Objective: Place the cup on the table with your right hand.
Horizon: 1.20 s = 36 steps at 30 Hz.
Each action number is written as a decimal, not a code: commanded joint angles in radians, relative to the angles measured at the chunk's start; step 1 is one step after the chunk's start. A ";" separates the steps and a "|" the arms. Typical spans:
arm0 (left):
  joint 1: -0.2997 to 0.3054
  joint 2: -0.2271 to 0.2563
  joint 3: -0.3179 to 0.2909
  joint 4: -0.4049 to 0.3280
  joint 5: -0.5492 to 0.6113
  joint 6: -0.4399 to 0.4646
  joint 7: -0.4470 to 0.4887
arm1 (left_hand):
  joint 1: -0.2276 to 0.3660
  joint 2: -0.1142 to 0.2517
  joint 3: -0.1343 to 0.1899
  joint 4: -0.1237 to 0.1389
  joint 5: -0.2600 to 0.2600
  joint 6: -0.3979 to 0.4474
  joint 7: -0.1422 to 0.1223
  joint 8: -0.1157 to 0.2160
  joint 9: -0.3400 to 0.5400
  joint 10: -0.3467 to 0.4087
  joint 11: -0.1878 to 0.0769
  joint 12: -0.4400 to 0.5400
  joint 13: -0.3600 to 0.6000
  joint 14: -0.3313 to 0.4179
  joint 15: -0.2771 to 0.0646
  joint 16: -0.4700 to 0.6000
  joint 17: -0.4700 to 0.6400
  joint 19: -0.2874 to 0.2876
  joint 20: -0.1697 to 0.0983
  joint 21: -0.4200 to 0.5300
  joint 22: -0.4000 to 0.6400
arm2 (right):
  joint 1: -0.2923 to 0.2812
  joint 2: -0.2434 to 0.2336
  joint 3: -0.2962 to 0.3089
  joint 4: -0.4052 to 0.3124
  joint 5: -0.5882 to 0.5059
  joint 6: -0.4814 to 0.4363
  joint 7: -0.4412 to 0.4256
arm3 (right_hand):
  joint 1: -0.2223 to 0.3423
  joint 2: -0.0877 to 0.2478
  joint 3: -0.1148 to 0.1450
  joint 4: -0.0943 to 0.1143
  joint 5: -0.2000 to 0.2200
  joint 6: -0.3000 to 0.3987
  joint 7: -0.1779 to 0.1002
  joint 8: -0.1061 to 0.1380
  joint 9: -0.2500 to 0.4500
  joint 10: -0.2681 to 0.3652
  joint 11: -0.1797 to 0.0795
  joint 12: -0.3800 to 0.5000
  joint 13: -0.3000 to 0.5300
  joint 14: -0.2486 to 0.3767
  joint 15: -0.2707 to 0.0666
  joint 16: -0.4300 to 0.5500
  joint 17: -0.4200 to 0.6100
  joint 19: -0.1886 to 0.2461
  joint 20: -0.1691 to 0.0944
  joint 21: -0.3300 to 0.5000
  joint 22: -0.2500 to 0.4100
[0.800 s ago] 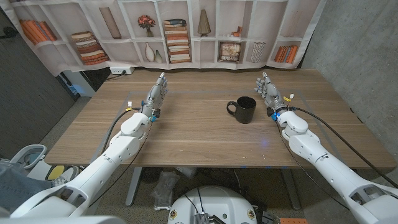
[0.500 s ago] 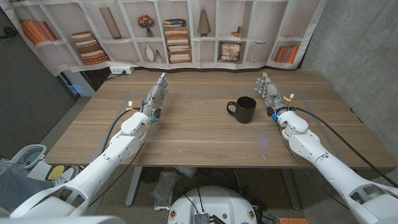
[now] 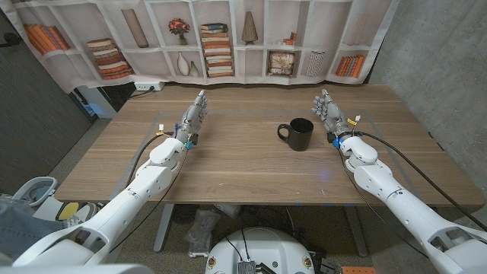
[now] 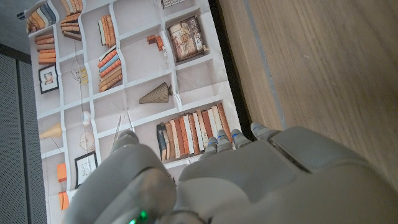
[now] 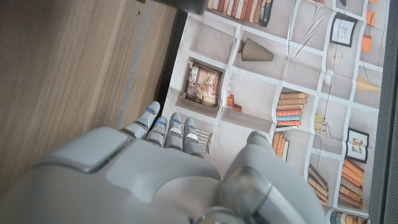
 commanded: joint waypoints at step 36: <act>0.002 0.019 0.004 -0.051 0.000 0.023 -0.006 | 0.025 0.013 0.001 -0.002 -0.003 -0.007 -0.006 0.004 0.005 -0.005 -0.003 0.004 0.002 -0.021 0.002 0.003 0.004 -0.017 -0.052 0.002 0.001 | -0.111 -0.066 0.042 -0.131 0.022 0.044 0.018 | 0.021 -0.006 0.003 -0.014 -0.002 0.009 -0.003 0.002 0.002 0.007 -0.002 0.003 0.005 0.012 0.007 0.007 0.001 0.022 -0.021 -0.010 0.003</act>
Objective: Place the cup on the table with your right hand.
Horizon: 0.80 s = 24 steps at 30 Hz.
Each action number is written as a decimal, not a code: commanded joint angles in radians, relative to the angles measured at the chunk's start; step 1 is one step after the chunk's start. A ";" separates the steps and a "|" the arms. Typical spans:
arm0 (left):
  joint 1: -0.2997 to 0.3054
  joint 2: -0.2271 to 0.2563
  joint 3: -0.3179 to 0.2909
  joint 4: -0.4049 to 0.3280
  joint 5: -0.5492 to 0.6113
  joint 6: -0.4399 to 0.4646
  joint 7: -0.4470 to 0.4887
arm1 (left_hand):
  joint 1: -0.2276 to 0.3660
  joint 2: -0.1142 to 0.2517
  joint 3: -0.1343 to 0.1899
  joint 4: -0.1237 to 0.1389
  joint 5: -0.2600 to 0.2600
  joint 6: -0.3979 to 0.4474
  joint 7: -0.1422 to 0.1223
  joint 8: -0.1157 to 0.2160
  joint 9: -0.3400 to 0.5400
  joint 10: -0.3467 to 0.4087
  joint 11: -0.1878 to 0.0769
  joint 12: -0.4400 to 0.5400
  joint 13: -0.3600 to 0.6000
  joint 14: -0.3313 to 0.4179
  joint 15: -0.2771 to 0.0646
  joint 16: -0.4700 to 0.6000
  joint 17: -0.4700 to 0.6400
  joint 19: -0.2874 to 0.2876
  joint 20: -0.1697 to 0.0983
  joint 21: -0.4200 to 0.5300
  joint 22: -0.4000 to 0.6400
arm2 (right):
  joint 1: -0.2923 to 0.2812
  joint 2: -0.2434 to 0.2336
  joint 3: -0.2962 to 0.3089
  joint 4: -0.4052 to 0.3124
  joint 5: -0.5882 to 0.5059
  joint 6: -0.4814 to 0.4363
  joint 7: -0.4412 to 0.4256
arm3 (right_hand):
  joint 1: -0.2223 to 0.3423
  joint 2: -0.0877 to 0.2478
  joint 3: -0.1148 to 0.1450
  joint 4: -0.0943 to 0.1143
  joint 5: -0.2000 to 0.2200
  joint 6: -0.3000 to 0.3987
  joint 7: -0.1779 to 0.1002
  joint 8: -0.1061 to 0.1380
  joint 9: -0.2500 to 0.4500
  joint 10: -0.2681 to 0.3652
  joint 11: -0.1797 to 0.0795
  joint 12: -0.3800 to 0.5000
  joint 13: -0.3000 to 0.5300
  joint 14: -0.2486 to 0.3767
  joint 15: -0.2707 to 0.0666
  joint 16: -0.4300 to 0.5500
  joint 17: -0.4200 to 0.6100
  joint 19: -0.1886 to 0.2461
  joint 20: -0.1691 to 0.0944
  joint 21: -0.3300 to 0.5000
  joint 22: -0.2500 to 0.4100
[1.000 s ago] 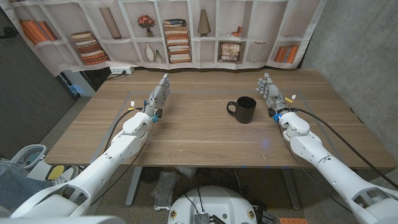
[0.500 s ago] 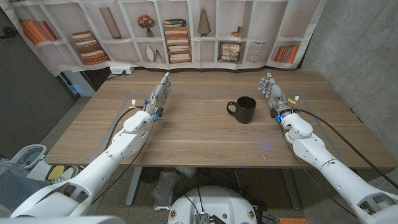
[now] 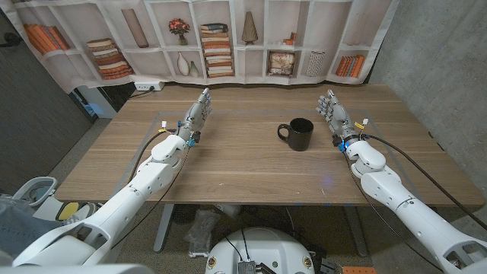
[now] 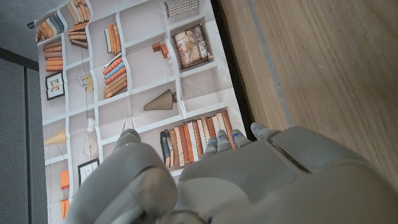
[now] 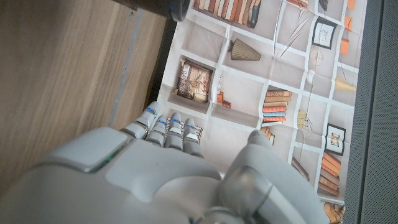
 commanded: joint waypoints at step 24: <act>0.020 0.034 -0.003 -0.083 0.009 0.026 0.012 | 0.018 0.004 -0.001 -0.003 -0.007 -0.007 -0.006 0.003 0.006 -0.005 -0.005 0.004 0.003 -0.019 -0.003 0.002 0.005 -0.016 -0.055 0.002 0.002 | -0.086 -0.064 0.034 -0.106 0.015 0.009 0.016 | 0.015 0.003 0.003 -0.010 -0.004 0.008 -0.004 0.000 0.002 0.001 0.002 0.001 0.006 0.011 0.002 0.007 0.004 0.022 -0.018 -0.010 0.003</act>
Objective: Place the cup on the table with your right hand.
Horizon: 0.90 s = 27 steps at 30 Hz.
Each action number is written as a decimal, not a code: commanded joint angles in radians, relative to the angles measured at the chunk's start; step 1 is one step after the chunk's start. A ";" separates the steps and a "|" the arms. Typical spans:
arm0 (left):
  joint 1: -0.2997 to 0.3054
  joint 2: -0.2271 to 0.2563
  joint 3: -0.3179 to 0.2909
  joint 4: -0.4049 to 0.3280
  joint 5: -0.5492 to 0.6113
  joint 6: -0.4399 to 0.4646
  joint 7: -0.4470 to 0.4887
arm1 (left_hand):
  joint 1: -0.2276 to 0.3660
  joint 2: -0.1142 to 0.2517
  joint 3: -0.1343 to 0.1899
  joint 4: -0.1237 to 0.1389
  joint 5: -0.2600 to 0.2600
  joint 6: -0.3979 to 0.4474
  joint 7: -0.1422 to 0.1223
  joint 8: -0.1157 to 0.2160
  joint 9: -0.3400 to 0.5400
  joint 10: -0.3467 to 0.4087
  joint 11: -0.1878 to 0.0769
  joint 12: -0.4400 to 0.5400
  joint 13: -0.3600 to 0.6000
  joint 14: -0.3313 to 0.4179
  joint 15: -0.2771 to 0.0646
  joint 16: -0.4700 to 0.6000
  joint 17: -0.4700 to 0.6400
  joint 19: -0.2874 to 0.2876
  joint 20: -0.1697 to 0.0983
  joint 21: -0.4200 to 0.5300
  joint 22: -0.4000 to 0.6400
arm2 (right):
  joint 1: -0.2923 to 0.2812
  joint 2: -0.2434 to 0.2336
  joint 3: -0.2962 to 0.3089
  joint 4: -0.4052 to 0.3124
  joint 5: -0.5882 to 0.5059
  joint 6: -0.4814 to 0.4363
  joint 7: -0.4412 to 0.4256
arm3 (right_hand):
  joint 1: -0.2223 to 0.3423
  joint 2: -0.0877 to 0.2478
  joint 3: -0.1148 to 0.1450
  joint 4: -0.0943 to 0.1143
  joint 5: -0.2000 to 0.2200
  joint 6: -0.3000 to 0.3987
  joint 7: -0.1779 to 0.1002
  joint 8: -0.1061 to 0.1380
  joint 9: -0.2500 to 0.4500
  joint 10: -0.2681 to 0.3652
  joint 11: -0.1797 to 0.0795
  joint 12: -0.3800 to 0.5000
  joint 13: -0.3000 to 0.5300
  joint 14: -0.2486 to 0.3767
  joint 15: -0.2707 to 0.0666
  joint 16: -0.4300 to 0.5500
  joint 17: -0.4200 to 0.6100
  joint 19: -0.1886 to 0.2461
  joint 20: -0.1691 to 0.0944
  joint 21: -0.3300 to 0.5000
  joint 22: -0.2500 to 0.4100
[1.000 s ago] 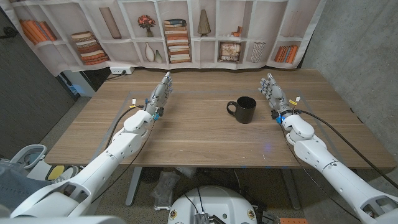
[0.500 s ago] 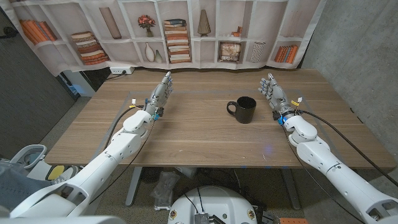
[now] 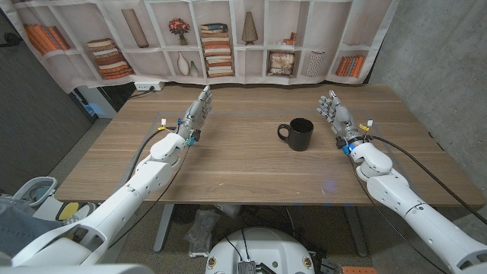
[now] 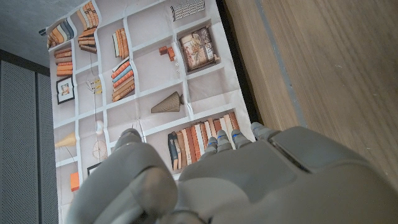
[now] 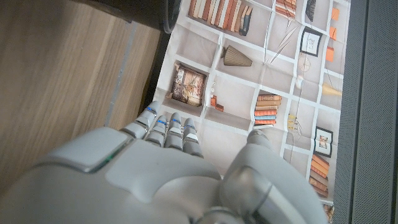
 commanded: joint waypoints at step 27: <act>0.013 0.016 0.007 -0.039 0.010 0.013 0.002 | 0.021 0.001 -0.004 -0.007 -0.006 -0.005 -0.003 0.002 0.006 -0.002 -0.005 0.003 0.003 -0.019 -0.002 0.002 0.005 -0.020 -0.052 0.001 0.002 | -0.070 -0.059 0.018 -0.080 -0.006 0.004 0.018 | 0.012 -0.004 -0.003 -0.012 -0.006 0.011 -0.006 0.001 0.002 0.002 0.000 0.001 0.006 0.009 0.003 0.002 0.002 0.015 -0.017 -0.012 0.004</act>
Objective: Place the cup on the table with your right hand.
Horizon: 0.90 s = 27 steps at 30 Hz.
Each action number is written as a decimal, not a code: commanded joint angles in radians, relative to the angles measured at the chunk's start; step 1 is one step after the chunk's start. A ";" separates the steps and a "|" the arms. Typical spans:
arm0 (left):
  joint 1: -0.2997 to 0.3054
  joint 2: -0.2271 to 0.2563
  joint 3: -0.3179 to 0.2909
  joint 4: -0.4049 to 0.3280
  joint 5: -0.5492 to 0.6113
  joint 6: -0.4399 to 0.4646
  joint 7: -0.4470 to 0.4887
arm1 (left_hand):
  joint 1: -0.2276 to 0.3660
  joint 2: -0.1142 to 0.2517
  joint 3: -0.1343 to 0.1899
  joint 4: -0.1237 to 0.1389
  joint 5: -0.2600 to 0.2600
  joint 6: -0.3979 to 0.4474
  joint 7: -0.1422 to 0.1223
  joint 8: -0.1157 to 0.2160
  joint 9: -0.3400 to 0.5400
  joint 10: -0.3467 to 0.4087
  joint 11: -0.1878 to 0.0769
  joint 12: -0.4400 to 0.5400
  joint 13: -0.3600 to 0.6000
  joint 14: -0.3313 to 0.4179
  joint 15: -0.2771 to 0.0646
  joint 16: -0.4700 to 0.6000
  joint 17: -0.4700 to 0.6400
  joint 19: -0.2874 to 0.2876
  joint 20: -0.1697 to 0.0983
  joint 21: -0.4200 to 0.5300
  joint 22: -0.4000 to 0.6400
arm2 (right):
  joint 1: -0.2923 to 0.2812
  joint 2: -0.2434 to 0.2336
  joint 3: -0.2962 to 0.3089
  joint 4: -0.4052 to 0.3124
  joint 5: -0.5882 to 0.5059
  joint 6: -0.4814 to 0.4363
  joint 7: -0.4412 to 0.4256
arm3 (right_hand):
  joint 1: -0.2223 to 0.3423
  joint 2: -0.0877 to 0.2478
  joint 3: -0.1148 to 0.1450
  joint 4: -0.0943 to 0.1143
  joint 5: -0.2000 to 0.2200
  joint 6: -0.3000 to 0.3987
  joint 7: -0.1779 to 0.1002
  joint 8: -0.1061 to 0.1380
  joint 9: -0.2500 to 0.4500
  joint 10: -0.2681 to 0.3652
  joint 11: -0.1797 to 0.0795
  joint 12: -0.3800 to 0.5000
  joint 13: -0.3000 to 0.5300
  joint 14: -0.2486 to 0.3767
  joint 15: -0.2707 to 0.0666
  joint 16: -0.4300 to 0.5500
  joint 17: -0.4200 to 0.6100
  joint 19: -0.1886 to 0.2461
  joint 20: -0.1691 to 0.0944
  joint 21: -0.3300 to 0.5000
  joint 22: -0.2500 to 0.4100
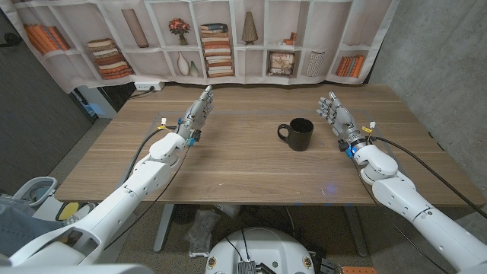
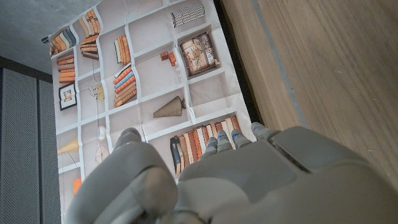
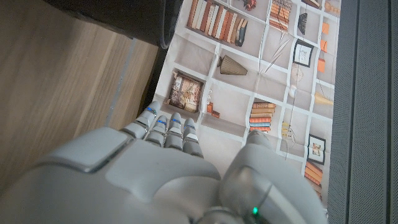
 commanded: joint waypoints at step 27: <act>-0.047 -0.028 0.019 0.064 0.008 -0.026 -0.040 | 0.020 0.002 -0.002 -0.006 -0.010 -0.006 -0.004 0.001 0.006 -0.004 -0.002 0.002 0.003 -0.021 -0.002 0.001 0.005 -0.023 -0.048 0.001 0.002 | -0.069 -0.006 0.016 -0.028 -0.023 0.064 -0.010 | 0.016 -0.009 -0.004 -0.012 0.001 0.005 0.000 0.000 0.002 0.004 0.002 0.000 0.006 0.011 0.004 0.002 0.003 0.011 -0.014 -0.014 0.004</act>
